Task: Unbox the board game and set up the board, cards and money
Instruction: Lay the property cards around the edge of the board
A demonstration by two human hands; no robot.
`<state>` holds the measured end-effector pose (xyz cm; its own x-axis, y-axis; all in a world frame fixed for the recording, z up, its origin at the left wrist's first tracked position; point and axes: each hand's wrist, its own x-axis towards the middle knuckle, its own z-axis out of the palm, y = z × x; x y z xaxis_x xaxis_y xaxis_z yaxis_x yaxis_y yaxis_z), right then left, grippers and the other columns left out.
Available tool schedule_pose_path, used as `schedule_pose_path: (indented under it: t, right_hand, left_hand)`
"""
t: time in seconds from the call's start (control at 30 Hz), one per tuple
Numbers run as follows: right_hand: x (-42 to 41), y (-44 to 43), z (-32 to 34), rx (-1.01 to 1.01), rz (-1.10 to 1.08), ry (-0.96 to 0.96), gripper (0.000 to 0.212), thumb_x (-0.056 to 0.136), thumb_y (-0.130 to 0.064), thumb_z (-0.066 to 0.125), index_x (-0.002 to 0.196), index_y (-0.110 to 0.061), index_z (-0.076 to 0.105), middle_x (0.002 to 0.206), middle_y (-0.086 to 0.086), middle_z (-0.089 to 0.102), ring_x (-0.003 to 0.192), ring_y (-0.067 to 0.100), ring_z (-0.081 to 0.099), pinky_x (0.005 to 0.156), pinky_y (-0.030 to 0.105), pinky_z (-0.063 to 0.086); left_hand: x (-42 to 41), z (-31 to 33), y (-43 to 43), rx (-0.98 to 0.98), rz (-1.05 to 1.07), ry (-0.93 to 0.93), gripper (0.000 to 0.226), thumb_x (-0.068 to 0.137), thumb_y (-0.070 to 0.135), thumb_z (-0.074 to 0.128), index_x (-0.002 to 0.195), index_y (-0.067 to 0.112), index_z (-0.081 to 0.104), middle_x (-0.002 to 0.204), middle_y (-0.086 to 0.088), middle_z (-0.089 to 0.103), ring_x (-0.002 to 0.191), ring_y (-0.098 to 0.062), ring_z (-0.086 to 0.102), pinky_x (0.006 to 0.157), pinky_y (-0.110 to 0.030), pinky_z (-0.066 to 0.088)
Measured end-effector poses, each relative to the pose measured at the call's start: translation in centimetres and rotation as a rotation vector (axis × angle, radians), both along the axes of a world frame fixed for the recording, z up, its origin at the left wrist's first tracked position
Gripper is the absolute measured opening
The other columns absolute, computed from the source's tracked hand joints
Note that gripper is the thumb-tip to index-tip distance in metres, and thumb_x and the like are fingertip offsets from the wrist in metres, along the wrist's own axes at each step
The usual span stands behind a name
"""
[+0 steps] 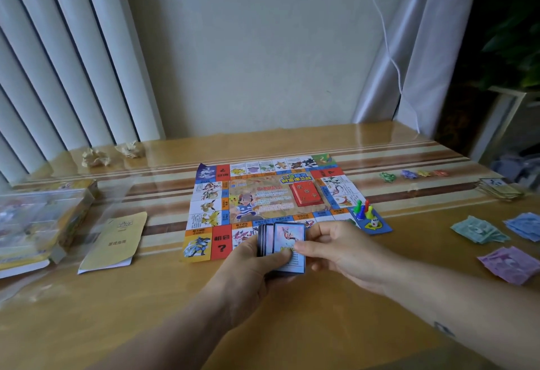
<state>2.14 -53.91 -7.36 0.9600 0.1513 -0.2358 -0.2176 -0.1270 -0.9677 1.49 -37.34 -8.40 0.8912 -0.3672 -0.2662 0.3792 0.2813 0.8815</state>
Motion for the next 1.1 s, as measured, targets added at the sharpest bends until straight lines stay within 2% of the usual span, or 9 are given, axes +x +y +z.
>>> schedule_pose_path:
  t: [0.13, 0.33, 0.5, 0.6, 0.67, 0.77, 0.87, 0.97, 1.1]
  right_hand:
    - [1.0, 0.0, 0.1, 0.035, -0.092, -0.043, 0.018, 0.081, -0.012, 0.073, 0.096, -0.007, 0.066, 0.093, 0.01, 0.072, 0.077, 0.019, 0.066, 0.07, 0.029, 0.053]
    - [3.7, -1.3, 1.6, 0.115, -0.245, -0.031, 0.012, 0.083, -0.014, 0.071, 0.083, -0.005, 0.063, 0.066, 0.004, 0.06, 0.063, 0.014, 0.058, 0.066, 0.028, 0.049]
    - [8.5, -4.7, 4.4, 0.178, -0.38, -0.158, 0.006, 0.085, -0.011, 0.068, 0.081, -0.01, 0.063, 0.078, 0.006, 0.066, 0.067, 0.015, 0.059, 0.06, 0.024, 0.045]
    - [12.0, -8.8, 5.7, 0.292, -0.52, -0.253, 0.014, 0.09, -0.004, 0.06, 0.079, -0.013, 0.057, 0.081, 0.008, 0.066, 0.065, 0.014, 0.06, 0.056, 0.02, 0.049]
    - [14.2, -12.4, 5.4, 0.095, -0.527, -0.276, 0.017, 0.093, -0.002, 0.055, 0.083, -0.016, 0.057, 0.089, 0.011, 0.066, 0.071, 0.016, 0.061, 0.055, 0.02, 0.052]
    - [16.2, -17.1, 2.9, -0.396, -0.42, -0.16, 0.016, 0.094, -0.003, 0.053, 0.103, -0.011, 0.063, 0.106, 0.016, 0.065, 0.087, 0.024, 0.06, 0.068, 0.032, 0.05]
    - [17.2, -18.8, 0.5, -0.784, -0.263, -0.137, 0.024, 0.091, -0.005, 0.057, 0.113, -0.006, 0.065, 0.113, 0.012, 0.065, 0.099, 0.022, 0.06, 0.078, 0.031, 0.047]
    - [17.7, -18.7, -0.7, -0.885, -0.252, -0.158, 0.02, 0.089, -0.009, 0.061, 0.107, -0.01, 0.068, 0.118, 0.012, 0.065, 0.106, 0.022, 0.06, 0.087, 0.033, 0.048]
    - [18.0, -18.1, -1.3, -0.967, -0.267, -0.18, 0.024, 0.089, -0.016, 0.064, 0.112, -0.012, 0.067, 0.12, 0.01, 0.063, 0.109, 0.021, 0.057, 0.078, 0.024, 0.042]
  left_hand:
    - [1.9, 1.0, -1.0, -0.027, 0.092, 0.027, 0.02, 0.089, -0.002, 0.057, 0.106, 0.007, 0.062, 0.091, -0.012, 0.074, 0.081, -0.022, 0.069, 0.072, -0.029, 0.057]
    - [6.3, 3.0, -4.9, -0.147, 0.184, 0.049, 0.02, 0.089, 0.0, 0.058, 0.109, -0.001, 0.058, 0.092, -0.016, 0.071, 0.083, -0.024, 0.068, 0.074, -0.029, 0.058]
    - [10.3, 4.8, -9.3, -0.269, 0.216, 0.067, 0.009, 0.092, 0.004, 0.056, 0.091, 0.007, 0.064, 0.081, -0.008, 0.071, 0.076, -0.019, 0.067, 0.066, -0.027, 0.055]
    - [12.3, 4.5, -10.7, -0.408, 0.249, 0.215, 0.011, 0.093, 0.006, 0.056, 0.103, 0.003, 0.06, 0.092, -0.01, 0.068, 0.081, -0.019, 0.065, 0.066, -0.029, 0.054]
    - [12.8, 4.0, -10.9, -0.477, 0.247, 0.302, 0.015, 0.094, 0.007, 0.055, 0.108, 0.002, 0.059, 0.097, -0.011, 0.066, 0.086, -0.02, 0.065, 0.066, -0.03, 0.053]
    - [13.0, 3.3, -10.7, -0.492, 0.227, 0.355, 0.011, 0.096, 0.009, 0.053, 0.096, 0.002, 0.062, 0.09, -0.008, 0.064, 0.085, -0.016, 0.062, 0.072, -0.028, 0.052]
    - [13.2, 3.0, -10.5, -0.509, 0.202, 0.379, 0.013, 0.096, 0.01, 0.052, 0.098, 0.003, 0.063, 0.087, -0.007, 0.064, 0.083, -0.014, 0.062, 0.075, -0.027, 0.053]
    - [13.4, 3.3, -10.3, -0.516, 0.265, 0.394, 0.012, 0.094, 0.007, 0.053, 0.098, 0.001, 0.063, 0.089, -0.01, 0.066, 0.083, -0.016, 0.063, 0.08, -0.03, 0.054]
    - [13.6, 3.8, -9.8, -0.552, 0.305, 0.388, 0.01, 0.093, 0.006, 0.053, 0.094, 0.0, 0.062, 0.088, -0.011, 0.068, 0.083, -0.016, 0.063, 0.083, -0.034, 0.054]
